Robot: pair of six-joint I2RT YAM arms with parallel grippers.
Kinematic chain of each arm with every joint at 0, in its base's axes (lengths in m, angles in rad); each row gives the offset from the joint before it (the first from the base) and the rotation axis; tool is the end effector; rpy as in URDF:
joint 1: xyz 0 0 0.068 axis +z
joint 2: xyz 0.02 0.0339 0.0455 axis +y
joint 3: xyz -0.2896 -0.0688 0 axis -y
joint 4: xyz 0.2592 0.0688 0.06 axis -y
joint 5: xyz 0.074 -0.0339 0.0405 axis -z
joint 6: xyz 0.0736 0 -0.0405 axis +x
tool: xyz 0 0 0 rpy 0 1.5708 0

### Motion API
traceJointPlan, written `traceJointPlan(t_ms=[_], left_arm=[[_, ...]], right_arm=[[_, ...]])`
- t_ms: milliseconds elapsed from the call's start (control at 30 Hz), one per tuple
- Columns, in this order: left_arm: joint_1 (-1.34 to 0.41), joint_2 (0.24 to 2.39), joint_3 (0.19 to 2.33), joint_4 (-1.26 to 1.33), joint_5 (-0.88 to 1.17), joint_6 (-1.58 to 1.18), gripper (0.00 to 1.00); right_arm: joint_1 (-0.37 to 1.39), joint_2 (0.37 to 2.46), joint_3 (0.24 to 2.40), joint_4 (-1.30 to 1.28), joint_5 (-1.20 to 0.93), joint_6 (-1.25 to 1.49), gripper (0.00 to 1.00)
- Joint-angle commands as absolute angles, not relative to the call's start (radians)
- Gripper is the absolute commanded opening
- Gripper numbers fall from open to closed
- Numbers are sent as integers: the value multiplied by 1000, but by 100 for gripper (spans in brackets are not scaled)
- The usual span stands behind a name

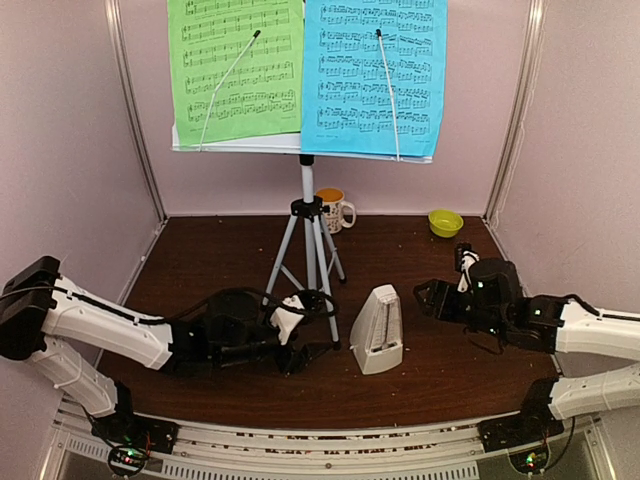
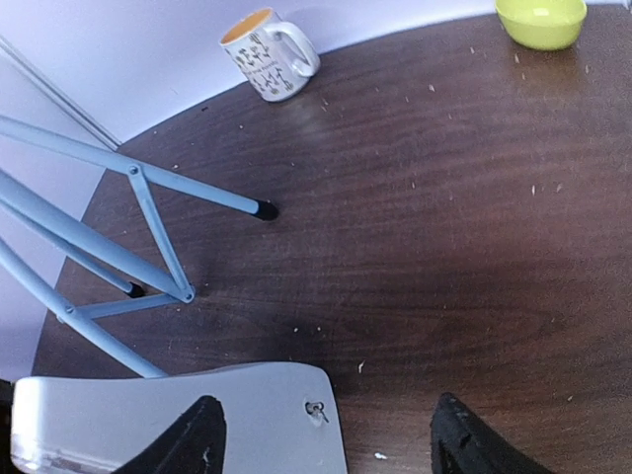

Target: Set up the instrument practice props

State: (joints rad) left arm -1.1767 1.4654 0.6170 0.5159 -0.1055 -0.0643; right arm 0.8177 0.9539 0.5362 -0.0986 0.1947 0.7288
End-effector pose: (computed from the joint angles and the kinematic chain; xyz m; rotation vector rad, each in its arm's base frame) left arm 0.1396 -0.3156 0.1987 0.9770 1.7120 -0.7316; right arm 0.1751 0.1660 0.2272 0.0267 2.1621 0.7270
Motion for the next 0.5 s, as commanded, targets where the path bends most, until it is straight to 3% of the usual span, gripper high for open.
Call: traceJointPlan(t_ms=[0, 167, 367, 467], left_arm=[[-1169, 1488, 668, 523, -30, -63, 61], [-1163, 1478, 670, 516, -35, -69, 58], [-1154, 1462, 661, 522, -31, -105, 59], [-1149, 1438, 658, 529, -36, -147, 64]], right_arm=[[764, 1014, 471, -54, 66, 703, 64], [747, 1100, 405, 78, 6, 703, 44], [756, 1234, 368, 264, -129, 725, 38], [787, 1274, 358, 316, -148, 743, 37]])
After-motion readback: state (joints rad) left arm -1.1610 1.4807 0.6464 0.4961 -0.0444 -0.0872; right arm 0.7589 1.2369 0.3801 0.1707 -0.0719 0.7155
